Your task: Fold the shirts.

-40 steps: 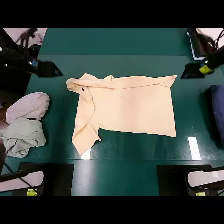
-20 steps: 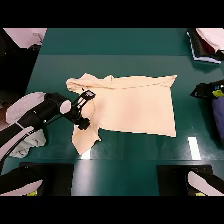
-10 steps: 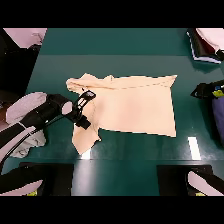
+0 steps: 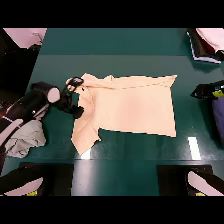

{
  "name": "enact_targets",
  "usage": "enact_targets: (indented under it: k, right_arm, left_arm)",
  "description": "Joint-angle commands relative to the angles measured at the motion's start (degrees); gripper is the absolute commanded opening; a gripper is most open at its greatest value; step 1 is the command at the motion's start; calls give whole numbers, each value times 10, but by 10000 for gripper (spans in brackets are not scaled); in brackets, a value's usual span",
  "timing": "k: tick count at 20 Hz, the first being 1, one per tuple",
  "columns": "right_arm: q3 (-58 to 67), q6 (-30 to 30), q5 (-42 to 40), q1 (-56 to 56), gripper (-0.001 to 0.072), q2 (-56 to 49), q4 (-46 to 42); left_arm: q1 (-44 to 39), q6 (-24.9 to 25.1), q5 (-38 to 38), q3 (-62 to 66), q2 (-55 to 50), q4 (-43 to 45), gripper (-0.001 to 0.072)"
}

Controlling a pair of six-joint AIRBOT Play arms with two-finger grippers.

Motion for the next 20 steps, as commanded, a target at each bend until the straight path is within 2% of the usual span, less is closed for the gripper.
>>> enact_targets:
  k: [1,5,7,10,17,18,19,20]
  right_arm:
    - [0,0,-2,0,308,0,0]
    - [0,0,-10,0,308,0,0]
    - [0,0,-9,0,308,0,0]
    - [0,0,-9,0,307,0,0]
    - [0,0,-6,0,307,0,0]
    - [0,0,-5,0,308,0,0]
    - [0,0,-5,0,308,0,0]
    - [0,0,-5,0,308,0,0]
  left_arm:
    - [46,4,-23,-5,3,-71,626]
    - [36,43,-7,-29,3,-154,606]
    - [-3,50,-3,-29,3,-108,606]
    - [-46,28,23,-29,0,-10,608]
    - [-90,29,38,-34,-64,-10,605]
    - [-90,28,37,-33,-64,0,453]
    - [-90,30,29,-32,-64,9,172]
    - [-90,30,24,-31,-63,17,29]
